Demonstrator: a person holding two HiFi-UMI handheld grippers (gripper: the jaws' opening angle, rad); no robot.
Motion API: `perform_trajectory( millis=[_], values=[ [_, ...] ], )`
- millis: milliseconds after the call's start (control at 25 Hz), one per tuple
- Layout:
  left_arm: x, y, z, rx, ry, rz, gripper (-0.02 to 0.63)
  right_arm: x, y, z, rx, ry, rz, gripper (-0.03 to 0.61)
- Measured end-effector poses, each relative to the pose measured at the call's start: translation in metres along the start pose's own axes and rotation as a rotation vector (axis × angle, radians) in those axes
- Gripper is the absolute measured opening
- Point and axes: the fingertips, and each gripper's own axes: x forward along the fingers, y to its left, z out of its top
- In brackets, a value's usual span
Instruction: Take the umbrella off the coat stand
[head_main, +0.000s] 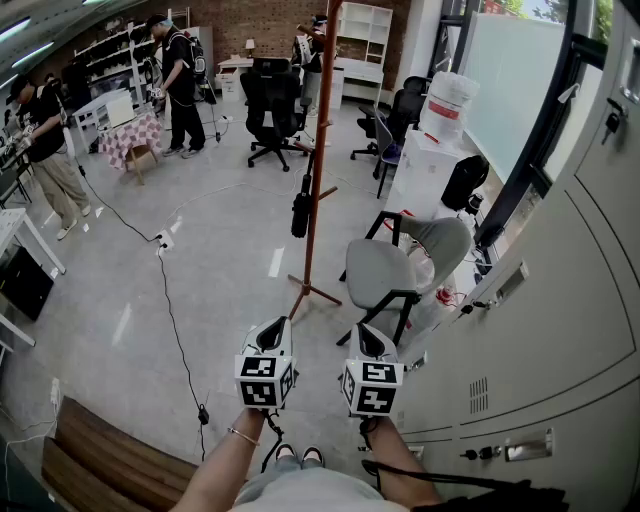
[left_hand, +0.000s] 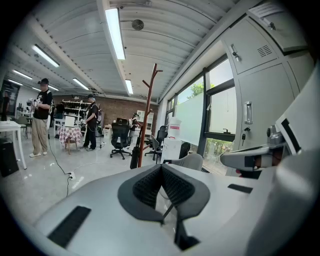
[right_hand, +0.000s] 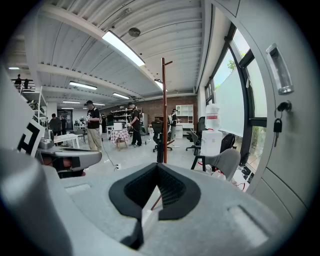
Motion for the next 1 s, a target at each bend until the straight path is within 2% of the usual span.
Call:
perform_trajectory(
  millis=[440,800,1000],
  values=[
    [0.002,0.016,-0.001,0.020,0.007,-0.017,0.003,0.010,0.012,-0.001,0.023,0.005,-0.017,0.005],
    [0.003,0.039,0.006,0.047,0.008,-0.042,0.003,0.017,0.025,0.003,0.052,-0.002,-0.066,0.005],
    [0.009,0.051,-0.001,0.031,0.017,-0.038,0.003,0.023,0.024,-0.006,0.064,0.019,-0.080,0.005]
  ],
)
